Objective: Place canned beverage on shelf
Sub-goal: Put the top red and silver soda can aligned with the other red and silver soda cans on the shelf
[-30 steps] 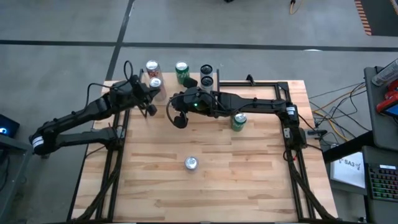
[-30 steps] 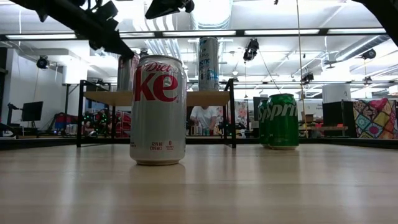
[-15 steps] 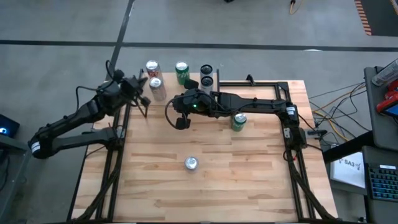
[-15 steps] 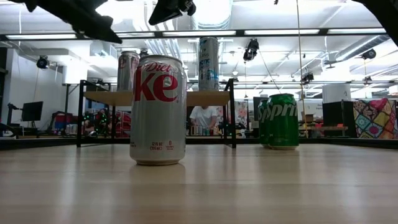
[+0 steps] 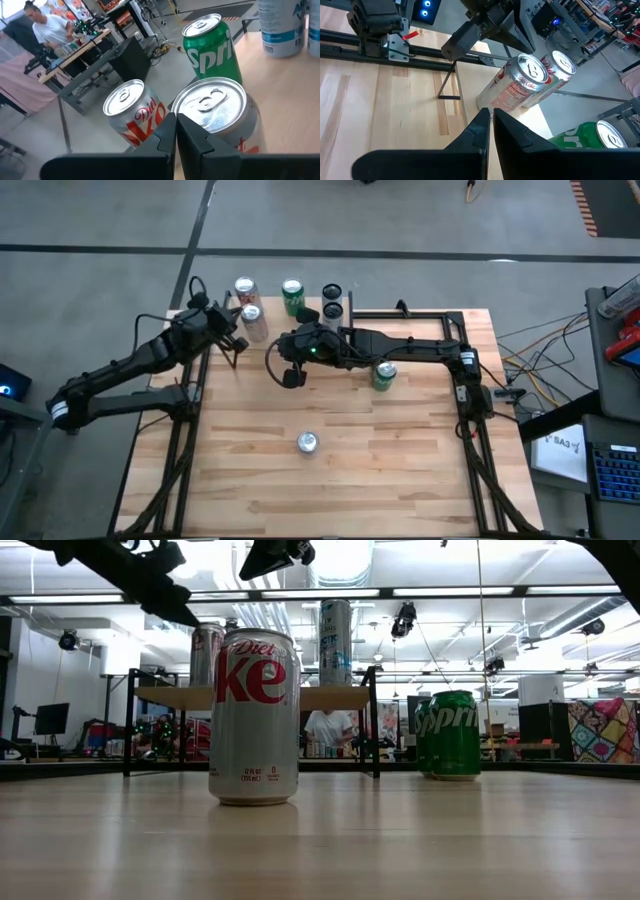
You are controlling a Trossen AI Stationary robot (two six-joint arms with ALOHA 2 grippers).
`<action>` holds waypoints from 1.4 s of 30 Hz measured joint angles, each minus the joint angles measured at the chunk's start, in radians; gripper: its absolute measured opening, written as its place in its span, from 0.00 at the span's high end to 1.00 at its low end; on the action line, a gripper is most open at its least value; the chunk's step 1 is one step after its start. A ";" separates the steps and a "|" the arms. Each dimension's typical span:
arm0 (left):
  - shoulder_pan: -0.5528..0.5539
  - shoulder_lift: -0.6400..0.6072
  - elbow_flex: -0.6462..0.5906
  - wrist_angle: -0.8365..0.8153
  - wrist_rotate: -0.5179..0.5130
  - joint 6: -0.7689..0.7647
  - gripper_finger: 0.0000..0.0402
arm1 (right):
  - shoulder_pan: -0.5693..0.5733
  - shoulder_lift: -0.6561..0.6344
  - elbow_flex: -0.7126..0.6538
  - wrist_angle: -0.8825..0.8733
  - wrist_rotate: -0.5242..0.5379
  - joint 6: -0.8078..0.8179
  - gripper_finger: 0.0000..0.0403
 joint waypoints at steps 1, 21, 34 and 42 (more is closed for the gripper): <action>0.000 -0.004 0.000 -0.002 0.000 -0.015 1.00 | 0.000 0.000 0.000 0.000 0.000 0.000 0.97; -0.024 -0.100 0.001 -0.077 0.032 -0.136 1.00 | 0.002 0.000 0.000 -0.001 0.000 0.003 0.97; -0.024 -0.150 0.061 -0.275 0.039 -0.145 1.00 | 0.002 0.000 0.000 -0.030 0.000 0.000 0.97; -0.021 -0.115 0.065 -0.351 0.117 -0.185 1.00 | 0.002 0.000 0.000 -0.029 0.000 -0.003 0.97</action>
